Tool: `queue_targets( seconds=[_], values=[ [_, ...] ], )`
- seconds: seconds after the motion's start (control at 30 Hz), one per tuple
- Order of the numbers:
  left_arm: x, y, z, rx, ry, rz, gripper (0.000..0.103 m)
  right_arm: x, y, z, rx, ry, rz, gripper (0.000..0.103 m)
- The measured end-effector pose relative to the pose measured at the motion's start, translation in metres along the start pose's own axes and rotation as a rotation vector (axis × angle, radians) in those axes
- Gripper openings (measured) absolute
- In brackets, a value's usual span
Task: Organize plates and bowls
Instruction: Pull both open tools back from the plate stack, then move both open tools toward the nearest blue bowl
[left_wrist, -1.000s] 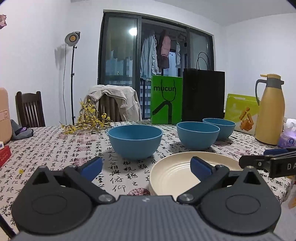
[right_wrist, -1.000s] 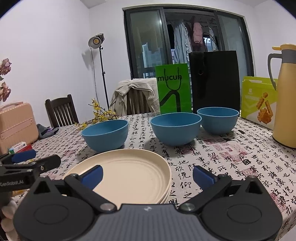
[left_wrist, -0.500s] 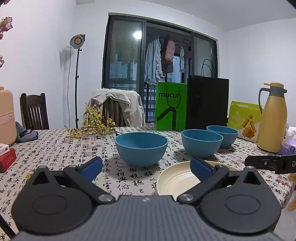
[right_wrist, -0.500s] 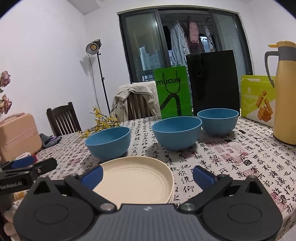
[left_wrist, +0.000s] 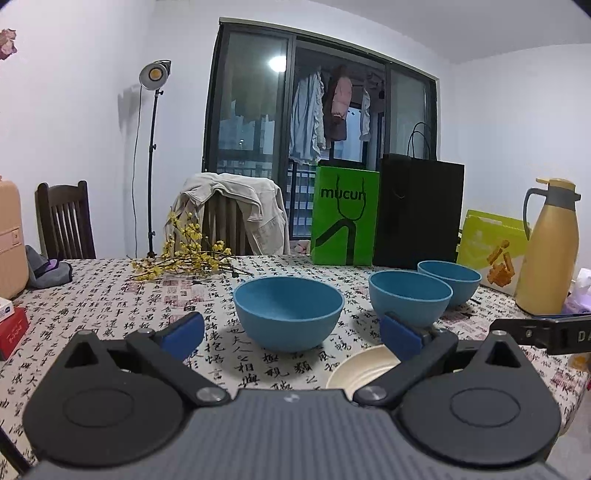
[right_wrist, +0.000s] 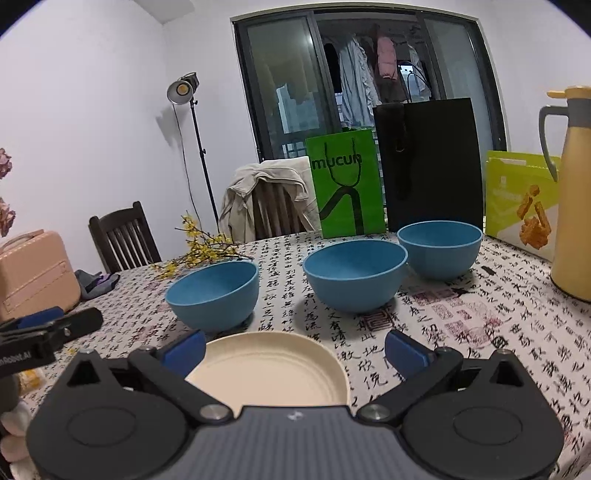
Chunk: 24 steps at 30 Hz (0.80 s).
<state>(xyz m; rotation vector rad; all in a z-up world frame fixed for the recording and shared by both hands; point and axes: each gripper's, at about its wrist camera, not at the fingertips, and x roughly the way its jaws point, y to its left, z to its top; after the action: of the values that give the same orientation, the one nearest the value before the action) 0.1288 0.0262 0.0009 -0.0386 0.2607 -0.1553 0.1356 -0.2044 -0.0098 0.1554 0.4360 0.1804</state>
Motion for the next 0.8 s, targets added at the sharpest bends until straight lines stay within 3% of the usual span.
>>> queue_targets(
  seconds=[0.27,0.47,0.6,0.8],
  values=[
    [0.022,0.011,0.026,-0.036,0.030,-0.022,0.103,0.020,0.000,0.030,0.012,0.037,0.068,0.103],
    [0.036,0.015,0.049,-0.012,0.017,-0.018,0.103,0.038,0.006,0.050,-0.015,0.044,0.038,0.103],
    [0.051,0.021,0.063,-0.033,0.050,-0.050,0.103,0.058,0.008,0.063,-0.020,0.090,0.033,0.103],
    [0.074,0.028,0.081,-0.040,0.061,-0.030,0.103,0.082,0.014,0.080,-0.063,0.140,0.021,0.103]
  ],
)
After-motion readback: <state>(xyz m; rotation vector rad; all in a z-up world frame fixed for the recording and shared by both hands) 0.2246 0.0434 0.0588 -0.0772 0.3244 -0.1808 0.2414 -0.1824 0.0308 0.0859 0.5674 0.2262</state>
